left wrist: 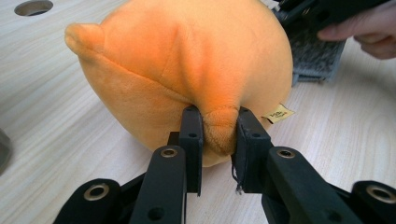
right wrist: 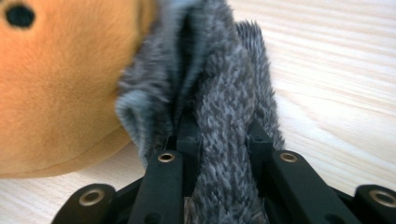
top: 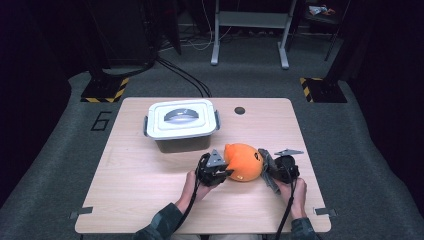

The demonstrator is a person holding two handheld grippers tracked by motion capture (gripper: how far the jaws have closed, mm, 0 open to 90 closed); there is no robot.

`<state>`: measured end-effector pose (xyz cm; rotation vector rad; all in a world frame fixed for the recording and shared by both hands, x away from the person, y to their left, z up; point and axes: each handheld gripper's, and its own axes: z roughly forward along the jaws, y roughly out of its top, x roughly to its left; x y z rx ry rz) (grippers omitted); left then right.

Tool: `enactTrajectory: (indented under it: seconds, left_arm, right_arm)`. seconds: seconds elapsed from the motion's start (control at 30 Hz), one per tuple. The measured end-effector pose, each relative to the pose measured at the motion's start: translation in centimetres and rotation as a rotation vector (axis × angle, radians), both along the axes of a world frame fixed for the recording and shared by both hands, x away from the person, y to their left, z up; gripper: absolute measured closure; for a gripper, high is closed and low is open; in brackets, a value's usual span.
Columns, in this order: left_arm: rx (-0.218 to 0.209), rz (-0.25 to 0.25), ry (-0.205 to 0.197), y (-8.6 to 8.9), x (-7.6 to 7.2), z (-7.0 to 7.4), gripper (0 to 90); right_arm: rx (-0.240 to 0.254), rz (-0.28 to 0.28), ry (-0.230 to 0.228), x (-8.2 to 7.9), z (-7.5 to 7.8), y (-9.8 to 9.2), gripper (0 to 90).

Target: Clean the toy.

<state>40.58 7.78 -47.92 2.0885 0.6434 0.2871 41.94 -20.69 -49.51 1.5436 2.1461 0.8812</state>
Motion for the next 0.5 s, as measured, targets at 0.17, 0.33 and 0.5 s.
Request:
enactTrajectory:
  seconds: [0.17,0.33,0.5]
  left_arm:
    - [0.001,-0.001,0.000,0.0,0.0,0.1,75.5]
    - [0.002,-0.004,-0.006,-0.3,0.0,0.2,75.5]
    - [0.005,-0.005,-0.015,-0.4,0.0,0.3,75.4]
  right_arm:
    - [0.043,-0.024,-0.067,-1.1,2.3,-1.5,74.8]
    - [0.083,-0.003,-0.144,-2.0,5.5,-2.0,74.8]
    - [0.080,0.058,-0.187,-2.4,7.9,-0.7,74.8]
